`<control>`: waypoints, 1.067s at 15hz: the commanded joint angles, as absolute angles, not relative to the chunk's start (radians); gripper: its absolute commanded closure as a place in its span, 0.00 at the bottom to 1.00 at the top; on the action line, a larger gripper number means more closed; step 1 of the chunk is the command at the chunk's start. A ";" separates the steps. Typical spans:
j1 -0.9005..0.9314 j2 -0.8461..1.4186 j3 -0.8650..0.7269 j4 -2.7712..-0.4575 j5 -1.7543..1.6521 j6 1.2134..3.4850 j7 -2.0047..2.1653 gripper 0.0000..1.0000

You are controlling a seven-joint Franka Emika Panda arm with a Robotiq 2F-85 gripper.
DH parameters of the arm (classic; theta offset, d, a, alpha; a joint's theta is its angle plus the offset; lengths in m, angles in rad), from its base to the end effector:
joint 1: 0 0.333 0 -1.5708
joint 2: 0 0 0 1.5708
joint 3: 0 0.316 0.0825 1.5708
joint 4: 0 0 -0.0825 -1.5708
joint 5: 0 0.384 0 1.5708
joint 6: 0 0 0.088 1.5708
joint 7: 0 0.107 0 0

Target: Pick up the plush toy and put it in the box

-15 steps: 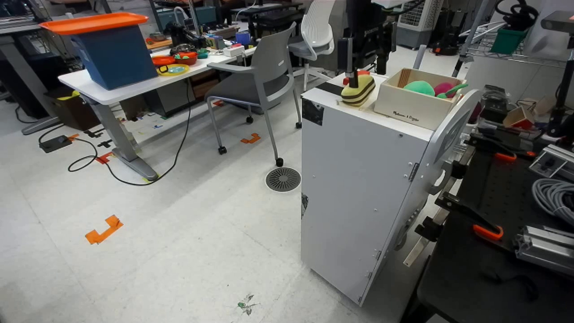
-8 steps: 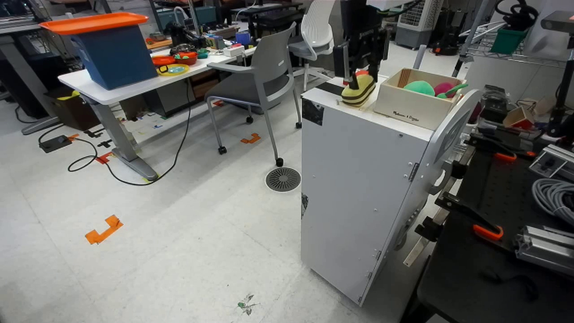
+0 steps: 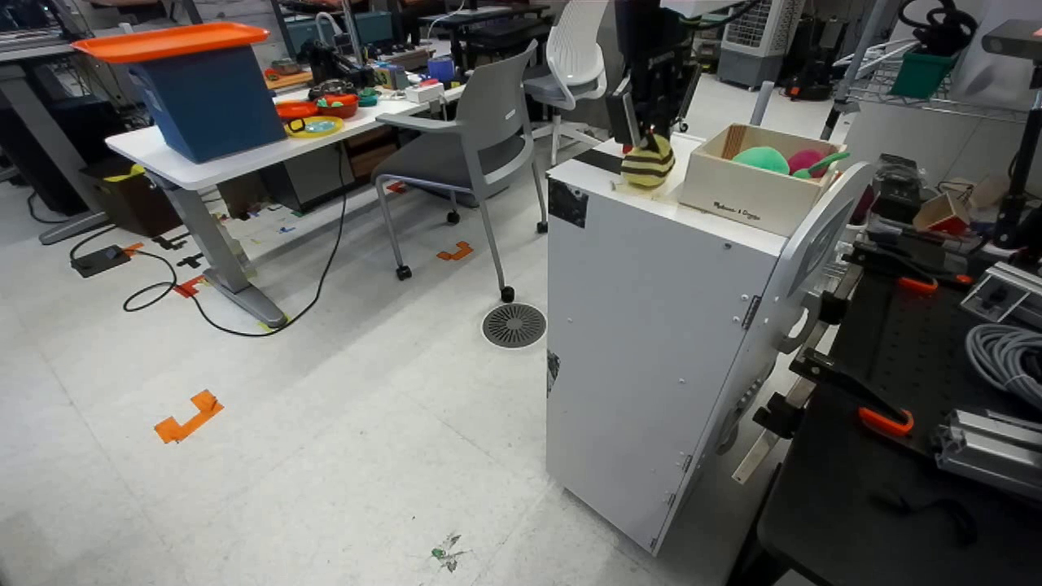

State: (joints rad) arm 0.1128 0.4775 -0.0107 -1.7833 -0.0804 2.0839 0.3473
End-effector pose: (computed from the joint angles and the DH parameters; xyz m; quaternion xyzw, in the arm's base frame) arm 0.6321 0.0612 0.2743 0.9905 -0.0988 -0.0781 0.0544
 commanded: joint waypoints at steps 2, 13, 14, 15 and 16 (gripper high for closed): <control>0.131 0.444 -0.010 -1.769 -0.085 2.066 0.358 0.99; 0.167 0.156 0.011 -1.831 -0.153 1.902 0.406 0.97; 0.165 0.128 0.016 -1.841 -0.165 1.878 0.418 0.97; 0.162 0.102 0.020 -1.855 -0.175 1.859 0.425 0.97; 0.157 0.079 0.026 -1.867 -0.180 1.833 0.419 0.97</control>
